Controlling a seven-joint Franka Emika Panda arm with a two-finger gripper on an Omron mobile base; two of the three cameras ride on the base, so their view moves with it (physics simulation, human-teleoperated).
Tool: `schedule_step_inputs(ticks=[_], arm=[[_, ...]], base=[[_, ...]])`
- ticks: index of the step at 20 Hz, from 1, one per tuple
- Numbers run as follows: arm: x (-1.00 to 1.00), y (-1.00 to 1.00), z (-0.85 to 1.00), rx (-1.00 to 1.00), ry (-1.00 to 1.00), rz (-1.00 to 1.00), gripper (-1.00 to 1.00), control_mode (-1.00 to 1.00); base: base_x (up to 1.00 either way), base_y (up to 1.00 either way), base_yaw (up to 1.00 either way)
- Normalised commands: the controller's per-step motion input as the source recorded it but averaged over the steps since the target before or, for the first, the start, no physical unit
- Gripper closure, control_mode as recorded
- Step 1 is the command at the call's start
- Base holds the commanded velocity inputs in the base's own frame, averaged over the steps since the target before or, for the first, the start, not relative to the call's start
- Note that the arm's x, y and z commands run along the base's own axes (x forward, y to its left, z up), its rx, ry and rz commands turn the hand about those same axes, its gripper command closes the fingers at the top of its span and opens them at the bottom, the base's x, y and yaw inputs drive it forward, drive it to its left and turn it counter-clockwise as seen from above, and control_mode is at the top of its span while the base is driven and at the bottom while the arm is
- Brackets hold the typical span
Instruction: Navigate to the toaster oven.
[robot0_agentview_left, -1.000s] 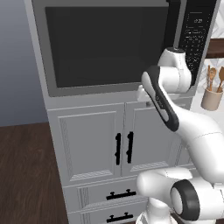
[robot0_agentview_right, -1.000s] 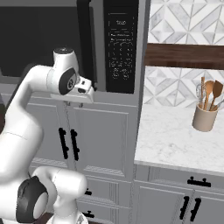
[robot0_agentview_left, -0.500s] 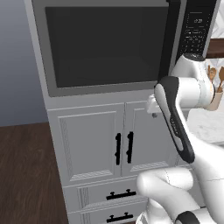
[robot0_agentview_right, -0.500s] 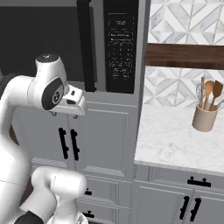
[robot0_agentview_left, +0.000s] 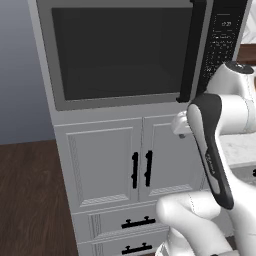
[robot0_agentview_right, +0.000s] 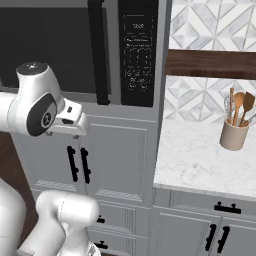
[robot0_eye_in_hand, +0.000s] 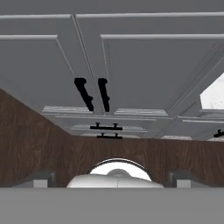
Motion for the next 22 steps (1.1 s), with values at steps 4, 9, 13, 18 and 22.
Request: schedule_step_inputs(ticks=[4, 9, 13, 18, 22], arm=[[-0.03, 0.37, 0.26, 0.00, 0.02, 0.00, -1.00, -1.00], [-0.05, 0.09, 0.03, 0.00, 0.00, 0.00, -1.00, 1.00], [0.00, 0.00, 0.00, 0.00, 0.00, 0.00, -1.00, 1.00], [0.00, 0.00, 0.00, 0.00, 0.00, 0.00, -1.00, 1.00], [0.00, 0.00, 0.00, 0.00, 0.00, 0.00, -1.00, 1.00]], base=[[0.00, 0.00, 0.00], [-0.01, 0.00, 0.00], [-0.37, -0.15, -0.17], [-0.35, -0.09, -0.79], [-0.07, 0.00, -1.00]])
